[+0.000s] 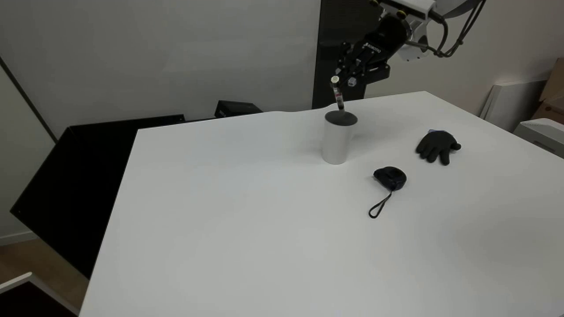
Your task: Put the marker in the mug
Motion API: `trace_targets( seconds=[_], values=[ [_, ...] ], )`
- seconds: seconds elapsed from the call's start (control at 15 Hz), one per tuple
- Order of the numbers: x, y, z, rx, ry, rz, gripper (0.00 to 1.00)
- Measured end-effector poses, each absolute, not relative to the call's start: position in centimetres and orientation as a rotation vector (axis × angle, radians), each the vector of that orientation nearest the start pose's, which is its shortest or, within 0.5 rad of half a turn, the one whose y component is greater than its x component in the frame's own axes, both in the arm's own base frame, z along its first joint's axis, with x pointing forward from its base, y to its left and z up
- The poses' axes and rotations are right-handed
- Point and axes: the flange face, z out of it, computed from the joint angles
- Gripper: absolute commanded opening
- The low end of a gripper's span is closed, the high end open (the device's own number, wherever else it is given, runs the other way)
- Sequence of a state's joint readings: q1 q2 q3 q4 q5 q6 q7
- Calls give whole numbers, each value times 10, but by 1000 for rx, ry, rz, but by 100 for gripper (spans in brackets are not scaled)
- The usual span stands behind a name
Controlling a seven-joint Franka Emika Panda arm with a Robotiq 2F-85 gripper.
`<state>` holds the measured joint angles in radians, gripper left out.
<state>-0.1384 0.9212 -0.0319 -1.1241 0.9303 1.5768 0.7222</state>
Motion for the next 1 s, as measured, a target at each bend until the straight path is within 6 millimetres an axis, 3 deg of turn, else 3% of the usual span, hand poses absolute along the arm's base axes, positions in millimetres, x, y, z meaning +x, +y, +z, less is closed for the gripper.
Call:
trace_targets(
  seconds=[0.93, 1.0],
  values=[
    [743, -58, 210, -1789, 1331, 881, 7],
    [744, -59, 207, -1783, 1337, 885, 53]
  ],
)
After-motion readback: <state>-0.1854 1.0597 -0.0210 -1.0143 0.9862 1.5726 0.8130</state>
